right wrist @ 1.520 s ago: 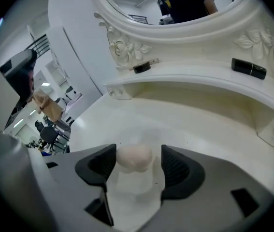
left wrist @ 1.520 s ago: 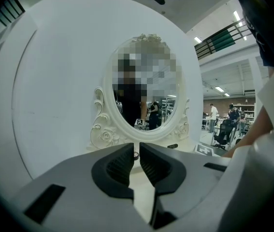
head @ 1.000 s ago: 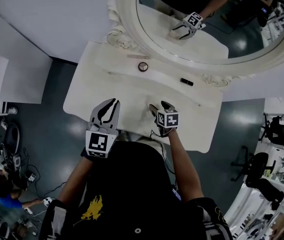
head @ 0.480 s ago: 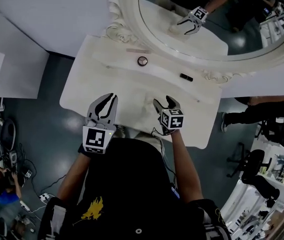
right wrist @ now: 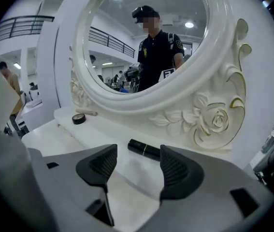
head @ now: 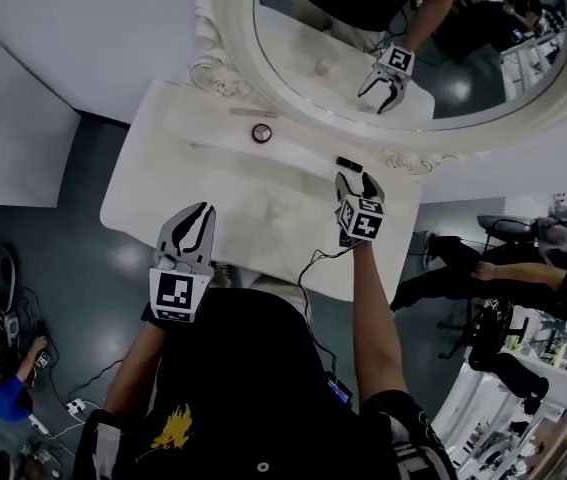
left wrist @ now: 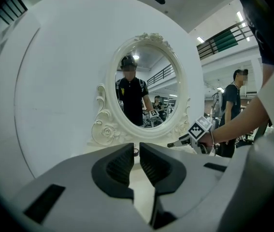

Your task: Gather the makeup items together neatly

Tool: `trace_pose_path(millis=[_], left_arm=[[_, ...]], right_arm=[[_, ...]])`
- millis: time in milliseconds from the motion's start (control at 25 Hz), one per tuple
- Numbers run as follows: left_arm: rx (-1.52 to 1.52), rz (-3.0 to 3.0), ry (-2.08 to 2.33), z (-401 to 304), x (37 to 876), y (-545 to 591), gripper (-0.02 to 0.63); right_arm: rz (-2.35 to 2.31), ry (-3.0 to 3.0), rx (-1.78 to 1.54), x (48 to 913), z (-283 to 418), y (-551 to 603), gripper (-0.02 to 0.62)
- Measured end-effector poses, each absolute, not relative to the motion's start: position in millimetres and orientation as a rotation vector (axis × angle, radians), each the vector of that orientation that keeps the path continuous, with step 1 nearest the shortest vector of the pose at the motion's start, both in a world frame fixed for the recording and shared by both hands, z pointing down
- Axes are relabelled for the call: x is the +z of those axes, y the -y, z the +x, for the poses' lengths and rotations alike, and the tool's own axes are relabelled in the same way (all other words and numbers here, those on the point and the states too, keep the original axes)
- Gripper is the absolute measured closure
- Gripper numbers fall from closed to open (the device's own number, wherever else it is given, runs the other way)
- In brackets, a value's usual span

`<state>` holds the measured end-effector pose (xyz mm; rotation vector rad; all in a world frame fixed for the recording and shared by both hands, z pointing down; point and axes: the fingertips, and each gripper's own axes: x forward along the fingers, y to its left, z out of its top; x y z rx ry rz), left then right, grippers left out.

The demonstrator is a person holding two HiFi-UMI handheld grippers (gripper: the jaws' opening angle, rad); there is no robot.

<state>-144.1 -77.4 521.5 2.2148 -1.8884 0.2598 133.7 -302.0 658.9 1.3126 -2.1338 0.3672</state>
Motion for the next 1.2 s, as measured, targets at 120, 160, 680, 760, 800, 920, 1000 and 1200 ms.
trace_pose_path(millis=[120,160,680,760,800,920,1000,1200], left_arm=[[0.309,2.206,1.877,-140.4,518.6,73.6,0.558],[0.318,2.206,1.879,-139.9,517.3,73.2,0.558],[0.343,2.209,1.893,-136.1,513.2,77.1,0.558],[0.336,2.223,1.884,-132.6,511.0,77.8,0.558],[0.330,2.230,1.880,-131.5,509.8,77.6,0.558],[0.315,2.252,1.868,-129.1,506.5,75.2,0.558],[0.302,2.253,1.865,-128.3,506.6,71.3,0.558],[0.294,2.284,1.844,-131.7,508.4,65.1,0.558]], right_arm=[[1.291,2.122,0.327,661.0,140.2,322.3,0.298],[1.267,2.123,0.305,662.1,142.0,326.6,0.298],[0.950,2.104,0.196,686.8,132.1,322.4,0.437],[0.965,2.082,0.183,687.8,129.9,315.0,0.454],[0.981,2.077,0.192,688.0,128.8,310.8,0.460],[1.040,2.075,0.221,685.4,125.4,295.2,0.468],[1.068,2.076,0.235,684.8,124.0,281.6,0.471],[1.278,2.035,0.372,686.4,128.6,251.0,0.472]])
